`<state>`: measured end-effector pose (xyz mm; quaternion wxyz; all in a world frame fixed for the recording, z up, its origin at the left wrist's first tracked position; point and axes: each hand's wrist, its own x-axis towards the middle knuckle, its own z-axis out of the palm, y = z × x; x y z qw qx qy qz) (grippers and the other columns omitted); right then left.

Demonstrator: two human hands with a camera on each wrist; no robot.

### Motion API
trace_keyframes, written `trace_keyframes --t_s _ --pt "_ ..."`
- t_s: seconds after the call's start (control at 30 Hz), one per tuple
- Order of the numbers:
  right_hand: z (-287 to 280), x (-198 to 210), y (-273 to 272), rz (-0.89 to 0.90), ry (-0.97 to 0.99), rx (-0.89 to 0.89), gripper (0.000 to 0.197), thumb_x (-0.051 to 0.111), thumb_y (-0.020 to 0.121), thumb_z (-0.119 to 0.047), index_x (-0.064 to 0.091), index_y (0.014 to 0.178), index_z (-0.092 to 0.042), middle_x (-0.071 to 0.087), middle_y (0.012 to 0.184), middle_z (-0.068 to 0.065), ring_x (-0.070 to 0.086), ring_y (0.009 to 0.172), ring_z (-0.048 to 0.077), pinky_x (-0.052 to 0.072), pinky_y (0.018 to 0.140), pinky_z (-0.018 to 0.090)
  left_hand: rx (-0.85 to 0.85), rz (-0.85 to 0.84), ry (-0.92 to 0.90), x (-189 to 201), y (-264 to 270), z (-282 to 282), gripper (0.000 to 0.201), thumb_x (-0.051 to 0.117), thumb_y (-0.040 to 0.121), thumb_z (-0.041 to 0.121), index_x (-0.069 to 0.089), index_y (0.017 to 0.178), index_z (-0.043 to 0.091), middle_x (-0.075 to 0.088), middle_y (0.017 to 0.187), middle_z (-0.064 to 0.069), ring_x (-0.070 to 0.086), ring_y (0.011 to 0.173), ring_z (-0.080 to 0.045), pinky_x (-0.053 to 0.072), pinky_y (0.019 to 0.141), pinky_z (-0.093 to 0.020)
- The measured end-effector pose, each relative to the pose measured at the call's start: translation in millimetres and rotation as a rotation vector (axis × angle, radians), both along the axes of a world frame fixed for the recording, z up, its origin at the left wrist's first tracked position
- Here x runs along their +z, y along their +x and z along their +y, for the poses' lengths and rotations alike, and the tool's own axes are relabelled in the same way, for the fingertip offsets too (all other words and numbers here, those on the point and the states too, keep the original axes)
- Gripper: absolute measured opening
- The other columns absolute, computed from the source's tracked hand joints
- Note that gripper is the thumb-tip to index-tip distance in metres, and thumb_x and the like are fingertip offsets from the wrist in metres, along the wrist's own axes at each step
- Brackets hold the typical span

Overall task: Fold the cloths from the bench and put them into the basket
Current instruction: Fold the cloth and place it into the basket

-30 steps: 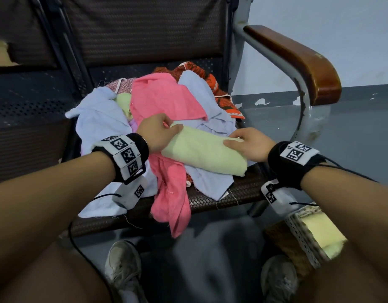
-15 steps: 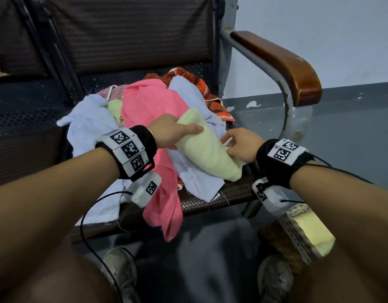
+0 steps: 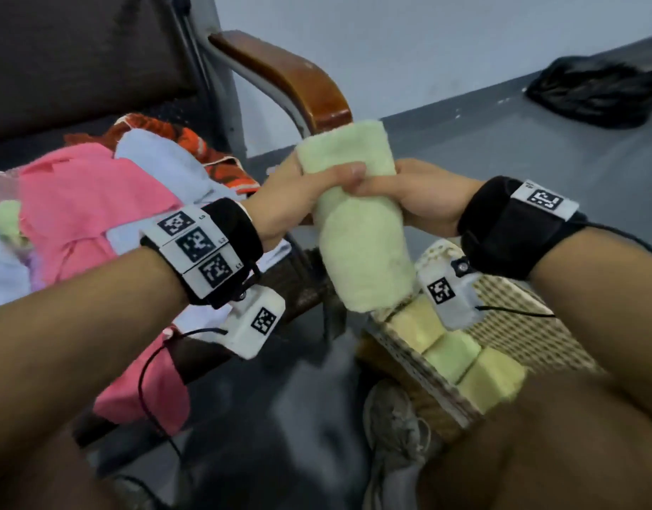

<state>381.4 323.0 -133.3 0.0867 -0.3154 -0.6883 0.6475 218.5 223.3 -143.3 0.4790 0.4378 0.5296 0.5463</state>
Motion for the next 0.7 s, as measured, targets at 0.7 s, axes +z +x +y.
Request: trace_keyframes --t_s 0.7 --pt "28.9 -306.0 230.6 -0.21 -0.86 -1.046 0.048 0.058 0.098 -0.029 0.05 0.14 -0.007 0.06 0.128 0.014 0.062 0.095 0.028 0.049 0.065 0.039 -0.63 0.584 -0.945 -258.9 233.2 156.9 0.044 0.062 0.094 0.022 0.058 0.131 -0.002 0.057 0.137 -0.022 0.054 0.128 -0.037 0.047 0.106 -0.045"
